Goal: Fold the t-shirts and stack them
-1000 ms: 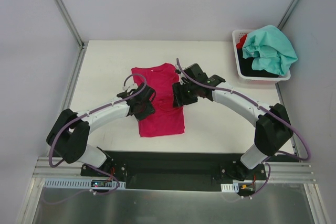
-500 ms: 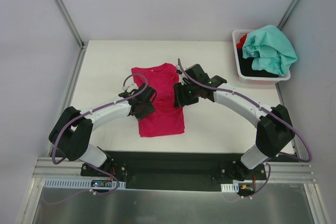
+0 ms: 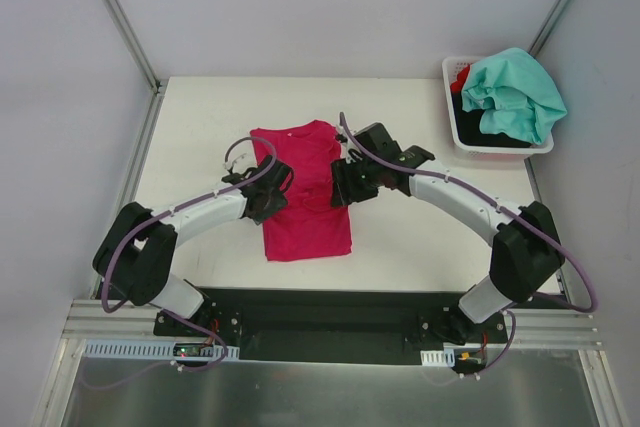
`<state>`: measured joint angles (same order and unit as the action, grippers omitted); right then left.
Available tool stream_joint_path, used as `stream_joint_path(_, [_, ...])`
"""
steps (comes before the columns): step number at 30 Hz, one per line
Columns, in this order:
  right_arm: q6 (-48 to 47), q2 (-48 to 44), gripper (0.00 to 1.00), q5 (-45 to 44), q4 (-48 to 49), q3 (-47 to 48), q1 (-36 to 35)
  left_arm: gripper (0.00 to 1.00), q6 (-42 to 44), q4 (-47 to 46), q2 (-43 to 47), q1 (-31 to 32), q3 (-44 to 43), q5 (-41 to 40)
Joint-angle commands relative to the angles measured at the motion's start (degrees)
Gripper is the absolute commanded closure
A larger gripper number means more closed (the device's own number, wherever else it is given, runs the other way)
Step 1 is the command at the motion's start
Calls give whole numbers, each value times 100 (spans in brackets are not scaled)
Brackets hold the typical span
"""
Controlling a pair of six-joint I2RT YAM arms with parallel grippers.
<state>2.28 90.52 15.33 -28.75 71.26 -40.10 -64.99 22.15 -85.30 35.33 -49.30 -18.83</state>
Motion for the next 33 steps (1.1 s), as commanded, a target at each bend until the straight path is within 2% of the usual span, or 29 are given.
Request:
stream_joint_path(1, [-88,-333,47,198,194,-148,28,54,-40,9,320,-237,-10,-603])
stream_joint_path(6, [-97,-325,47,260,230,-192,20,54,-163,-237,426,-360,219,-622])
stream_joint_path(13, [-88,-245,47,312,265,-165,28,54,-67,-457,32,-509,35,-534])
stream_joint_path(27, [-176,-245,48,330,239,-271,19,54,830,-651,-1287,-1414,-1415,-245])
stream_joint_path(33, [17,-193,47,400,563,-438,-24,54,935,-651,-815,-1450,-1109,-42])
